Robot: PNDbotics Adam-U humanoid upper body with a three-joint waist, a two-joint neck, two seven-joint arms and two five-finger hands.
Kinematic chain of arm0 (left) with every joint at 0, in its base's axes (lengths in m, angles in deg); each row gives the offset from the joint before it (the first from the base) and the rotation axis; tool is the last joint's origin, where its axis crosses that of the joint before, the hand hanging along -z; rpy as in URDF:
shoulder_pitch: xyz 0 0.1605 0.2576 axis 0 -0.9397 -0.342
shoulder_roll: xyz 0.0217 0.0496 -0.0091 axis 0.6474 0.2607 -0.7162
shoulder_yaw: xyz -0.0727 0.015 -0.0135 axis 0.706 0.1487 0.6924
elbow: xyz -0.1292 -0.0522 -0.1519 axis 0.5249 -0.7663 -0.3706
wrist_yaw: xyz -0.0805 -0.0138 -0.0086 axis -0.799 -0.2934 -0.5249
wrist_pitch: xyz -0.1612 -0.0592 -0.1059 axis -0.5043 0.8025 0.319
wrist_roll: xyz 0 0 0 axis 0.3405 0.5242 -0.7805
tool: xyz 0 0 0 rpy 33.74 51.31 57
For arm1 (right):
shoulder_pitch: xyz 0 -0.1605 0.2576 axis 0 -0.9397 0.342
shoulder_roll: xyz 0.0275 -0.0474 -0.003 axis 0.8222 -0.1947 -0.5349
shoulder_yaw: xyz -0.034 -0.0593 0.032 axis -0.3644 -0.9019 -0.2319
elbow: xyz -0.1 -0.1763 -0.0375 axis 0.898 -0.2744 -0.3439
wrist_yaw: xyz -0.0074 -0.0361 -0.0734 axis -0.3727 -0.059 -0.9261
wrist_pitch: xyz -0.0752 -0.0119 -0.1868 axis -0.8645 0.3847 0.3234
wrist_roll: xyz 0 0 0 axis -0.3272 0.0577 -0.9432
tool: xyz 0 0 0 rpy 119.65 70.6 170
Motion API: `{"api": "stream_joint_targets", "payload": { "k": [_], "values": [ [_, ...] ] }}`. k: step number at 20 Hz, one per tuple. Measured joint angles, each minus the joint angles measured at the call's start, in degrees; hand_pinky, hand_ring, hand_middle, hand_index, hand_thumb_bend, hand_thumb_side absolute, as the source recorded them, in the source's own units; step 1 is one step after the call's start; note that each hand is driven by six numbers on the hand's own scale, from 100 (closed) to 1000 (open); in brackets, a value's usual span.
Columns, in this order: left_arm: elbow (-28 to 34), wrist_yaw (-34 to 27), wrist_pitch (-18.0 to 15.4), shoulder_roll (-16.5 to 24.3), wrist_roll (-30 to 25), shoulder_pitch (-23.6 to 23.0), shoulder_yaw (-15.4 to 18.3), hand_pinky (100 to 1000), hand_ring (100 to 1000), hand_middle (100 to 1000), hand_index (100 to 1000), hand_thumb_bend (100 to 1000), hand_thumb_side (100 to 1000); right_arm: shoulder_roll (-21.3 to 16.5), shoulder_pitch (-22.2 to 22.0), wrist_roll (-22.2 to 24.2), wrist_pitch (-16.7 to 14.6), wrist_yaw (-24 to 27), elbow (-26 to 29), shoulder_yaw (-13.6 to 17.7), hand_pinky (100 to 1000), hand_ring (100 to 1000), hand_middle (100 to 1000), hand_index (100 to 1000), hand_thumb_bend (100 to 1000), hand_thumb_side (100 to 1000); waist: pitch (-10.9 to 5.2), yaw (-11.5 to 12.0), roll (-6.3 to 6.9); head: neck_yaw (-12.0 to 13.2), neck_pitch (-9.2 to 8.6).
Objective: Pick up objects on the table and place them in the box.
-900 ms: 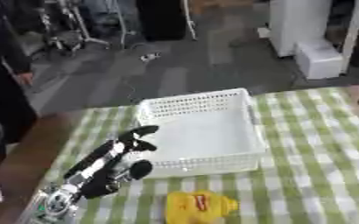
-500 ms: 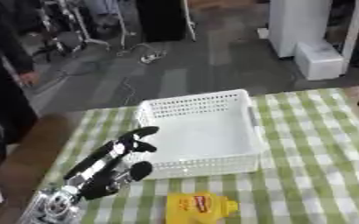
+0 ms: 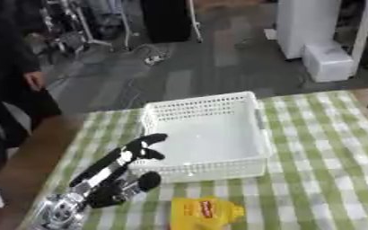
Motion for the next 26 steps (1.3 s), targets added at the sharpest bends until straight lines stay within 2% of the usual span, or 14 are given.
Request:
{"api": "stream_joint_targets", "payload": {
  "k": [9, 22, 23, 24, 26],
  "values": [
    [-1.3, 2.4, -2.3, 0.5, 0.5, -1.0, -3.4, 859, 802, 934, 1000, 704, 951, 0.0, 0.0, 0.0, 0.0, 0.0, 0.0, 0.0, 349, 521, 535, 834, 836, 581, 0.0, -0.2, 0.14, 0.0, 0.96],
    [-2.3, 4.6, -4.1, 0.5, -1.1, -1.1, -5.8, 867, 804, 927, 1000, 713, 947, 0.0, 0.5, 0.5, 0.0, 0.1, 0.0, -0.3, 350, 523, 536, 835, 833, 581, 0.0, -0.5, 0.15, 0.1, 0.95],
    [-2.3, 4.9, -4.4, 0.5, -1.1, -0.8, -6.0, 866, 804, 927, 1000, 658, 843, 0.0, 0.5, 0.5, 0.0, 0.1, 0.0, -0.3, 350, 523, 536, 835, 836, 574, 0.0, -0.6, 0.15, 0.2, 0.93],
    [-2.3, 5.2, -4.7, 0.5, -1.2, -0.2, -6.2, 875, 812, 931, 1000, 719, 952, 0.0, 0.5, 0.5, 0.0, 0.2, 0.0, -0.3, 350, 523, 536, 835, 833, 582, 0.0, -0.6, 0.15, 0.3, 0.9],
    [-2.1, 5.8, -5.4, 0.6, -1.3, 1.2, -6.6, 880, 816, 933, 1000, 719, 955, 0.0, 0.5, 0.5, 0.0, 0.2, 0.0, -0.3, 351, 523, 536, 835, 834, 583, 0.0, -0.8, 0.18, 0.7, 0.63]
  ]
}}
